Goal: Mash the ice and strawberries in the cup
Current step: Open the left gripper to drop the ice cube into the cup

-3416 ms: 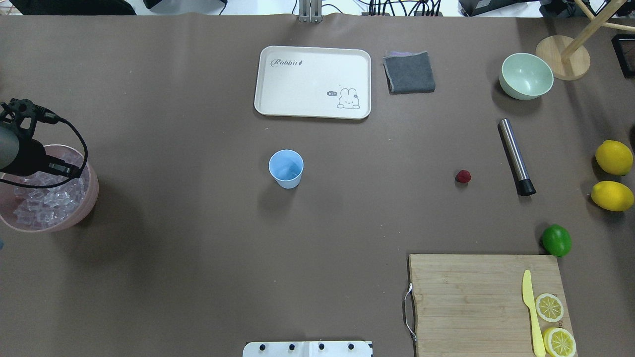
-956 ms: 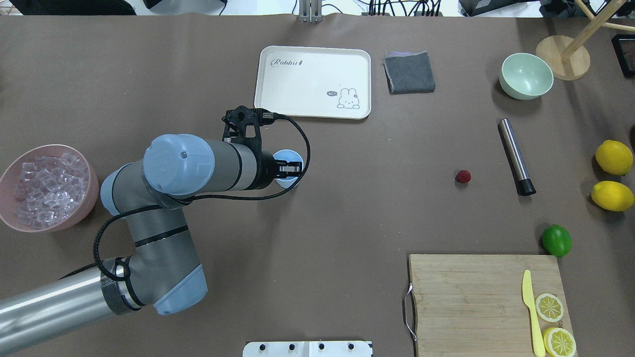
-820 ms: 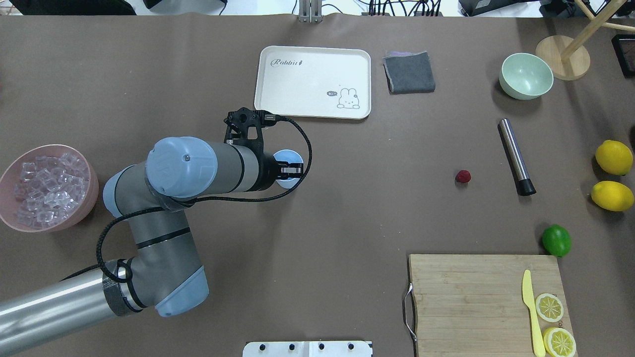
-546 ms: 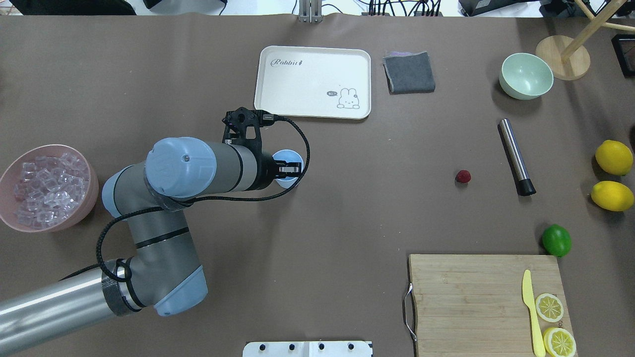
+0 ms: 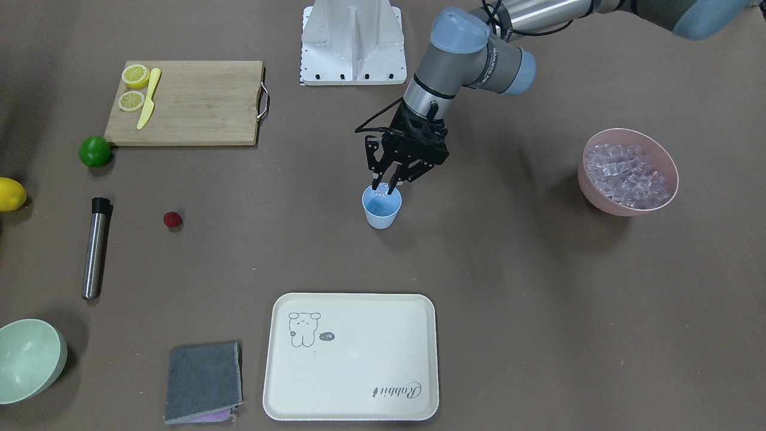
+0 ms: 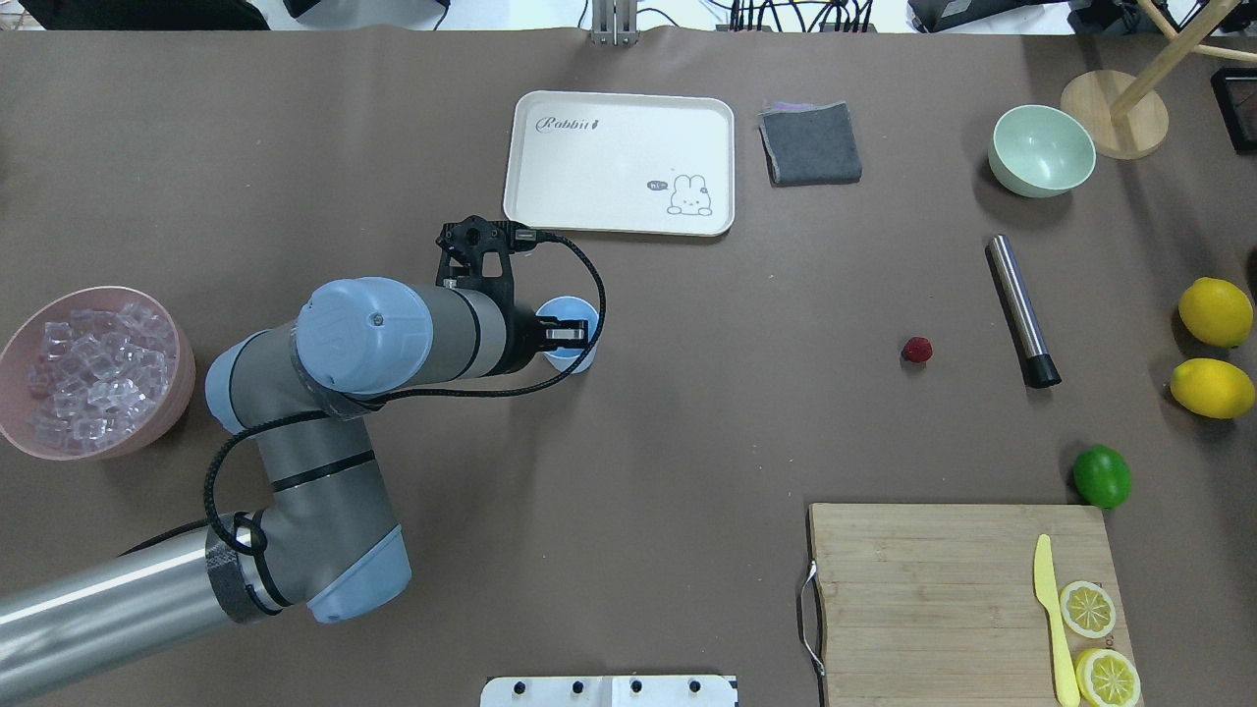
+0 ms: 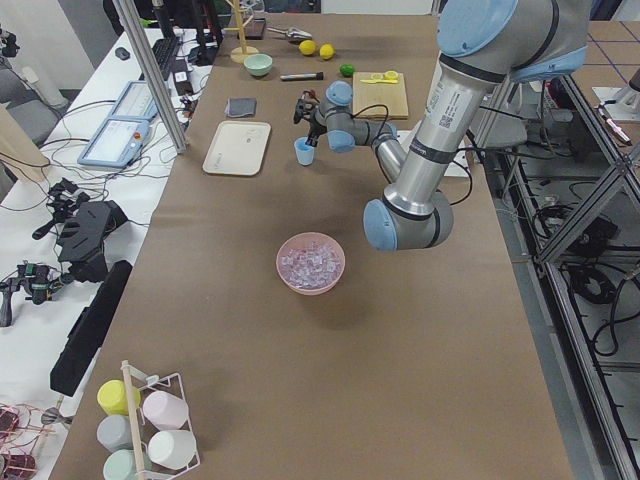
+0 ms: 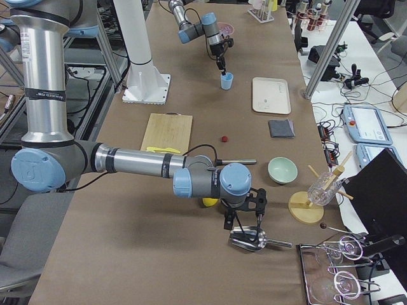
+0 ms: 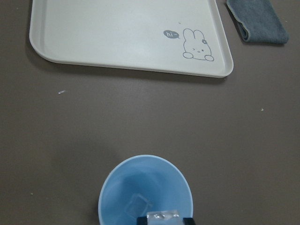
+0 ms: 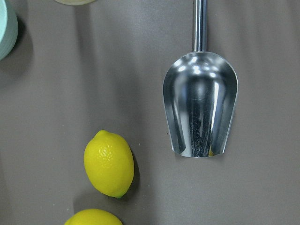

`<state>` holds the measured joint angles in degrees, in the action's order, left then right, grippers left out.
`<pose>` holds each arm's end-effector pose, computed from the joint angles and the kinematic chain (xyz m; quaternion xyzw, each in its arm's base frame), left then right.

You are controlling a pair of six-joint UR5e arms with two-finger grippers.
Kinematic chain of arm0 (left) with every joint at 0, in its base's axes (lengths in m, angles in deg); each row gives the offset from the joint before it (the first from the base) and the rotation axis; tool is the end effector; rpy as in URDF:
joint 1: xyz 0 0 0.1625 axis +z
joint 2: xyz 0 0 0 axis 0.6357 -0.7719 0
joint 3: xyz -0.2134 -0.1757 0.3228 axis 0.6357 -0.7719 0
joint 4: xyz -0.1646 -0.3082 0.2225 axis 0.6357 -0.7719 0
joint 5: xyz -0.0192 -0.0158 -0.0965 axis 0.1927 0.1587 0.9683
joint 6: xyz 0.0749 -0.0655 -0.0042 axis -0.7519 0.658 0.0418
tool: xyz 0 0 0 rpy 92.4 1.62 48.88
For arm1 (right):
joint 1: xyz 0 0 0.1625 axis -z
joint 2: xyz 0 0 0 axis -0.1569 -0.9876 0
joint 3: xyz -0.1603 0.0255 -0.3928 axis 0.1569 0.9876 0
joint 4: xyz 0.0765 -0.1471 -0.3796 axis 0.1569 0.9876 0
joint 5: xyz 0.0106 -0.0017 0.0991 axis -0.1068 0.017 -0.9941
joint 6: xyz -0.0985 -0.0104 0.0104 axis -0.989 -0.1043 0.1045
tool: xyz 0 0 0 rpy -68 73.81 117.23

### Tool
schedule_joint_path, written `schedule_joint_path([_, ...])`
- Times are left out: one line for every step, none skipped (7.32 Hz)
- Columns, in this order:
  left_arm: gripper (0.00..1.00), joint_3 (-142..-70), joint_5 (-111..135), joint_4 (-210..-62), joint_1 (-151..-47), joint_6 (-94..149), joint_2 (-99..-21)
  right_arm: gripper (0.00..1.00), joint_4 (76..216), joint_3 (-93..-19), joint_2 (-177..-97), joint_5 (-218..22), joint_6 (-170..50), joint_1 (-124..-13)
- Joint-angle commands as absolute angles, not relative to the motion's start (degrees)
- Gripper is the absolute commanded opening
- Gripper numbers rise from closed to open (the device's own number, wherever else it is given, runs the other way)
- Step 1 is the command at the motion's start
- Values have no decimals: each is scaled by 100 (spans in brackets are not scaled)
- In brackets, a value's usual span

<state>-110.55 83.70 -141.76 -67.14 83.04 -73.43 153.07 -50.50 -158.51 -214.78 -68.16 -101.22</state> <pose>0.5295 -0.4214 0.2150 0.2086 0.5361 -0.0408 0.8170 0.0758 -0.4844 0.6705 -0.0013 -0.4210 0.0737 0.9041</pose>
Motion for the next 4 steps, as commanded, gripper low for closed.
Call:
schedule_joint_path([97, -11041, 8265, -14182, -6707, 8330, -7353, 100, 15307, -5051, -15842, -21479, -6810, -10122])
schedule_joint_path([97, -11050, 8265, -14182, -6716, 8339, -7353, 100, 15307, -5034, -15816, -21479, -6810, -10114])
schedule_joint_path([97, -11163, 8317, -14165, -6794, 8339, -7344, 100, 15307, -5025, -15816, -21479, -6810, -10114])
schedule_joint_path([97, -11530, 8335, -13791, -6926, 8322, -7187, 100, 15307, -5034, -15807, -21479, -6810, -10114])
